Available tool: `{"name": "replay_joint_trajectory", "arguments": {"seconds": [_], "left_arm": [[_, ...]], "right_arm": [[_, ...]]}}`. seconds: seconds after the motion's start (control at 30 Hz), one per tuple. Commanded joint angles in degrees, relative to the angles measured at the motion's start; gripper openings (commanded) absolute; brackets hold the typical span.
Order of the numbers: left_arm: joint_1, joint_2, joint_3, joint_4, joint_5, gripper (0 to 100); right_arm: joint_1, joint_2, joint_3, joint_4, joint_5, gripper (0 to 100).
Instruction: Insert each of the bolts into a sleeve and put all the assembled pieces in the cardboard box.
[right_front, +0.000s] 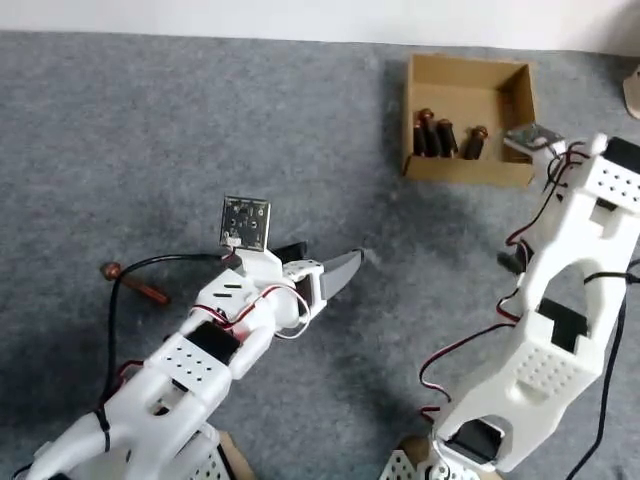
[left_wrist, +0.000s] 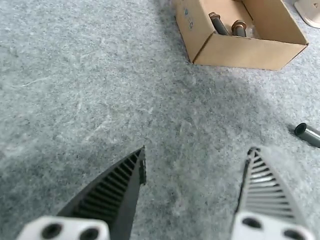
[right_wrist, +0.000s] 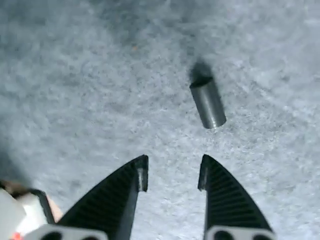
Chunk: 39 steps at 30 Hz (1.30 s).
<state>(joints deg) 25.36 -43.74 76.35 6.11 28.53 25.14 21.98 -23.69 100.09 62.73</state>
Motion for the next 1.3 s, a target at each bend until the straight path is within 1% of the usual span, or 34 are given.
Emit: {"name": "replay_joint_trajectory", "arguments": {"seconds": [0.0,0.07,0.17,0.37,0.47,0.6,0.8,1.13,1.27], "left_arm": [[-0.22,0.48,-3.03,-1.05,-0.09,30],[-0.22,0.48,-2.95,-1.05,-0.09,30],[-0.22,0.48,-2.95,-1.05,-0.09,30],[-0.31,0.48,-2.95,-1.05,-0.09,30],[-0.31,0.48,-2.95,-1.05,-0.18,30],[-0.48,0.48,-2.95,-1.05,-0.18,30],[-0.57,0.48,-3.03,-1.05,-0.18,30],[-0.66,0.48,-3.03,-1.05,-0.18,30],[-0.66,0.48,-3.03,-1.05,-0.18,30]], "right_arm": [[1.98,-3.91,0.04,0.75,6.59,15.6],[2.68,-3.91,0.13,0.13,9.23,15.6],[3.65,-3.91,0.4,-3.65,13.1,15.6],[4.0,-2.42,3.47,-4.62,20.31,15.6],[4.09,-0.66,3.91,-7.52,23.12,15.6],[4.09,2.68,3.91,-11.65,23.03,15.6],[3.38,6.73,3.82,-12.35,23.03,15.6],[-0.22,10.59,3.47,-12.35,22.86,15.6],[-1.54,12.18,3.38,-12.97,20.57,15.6]]}}
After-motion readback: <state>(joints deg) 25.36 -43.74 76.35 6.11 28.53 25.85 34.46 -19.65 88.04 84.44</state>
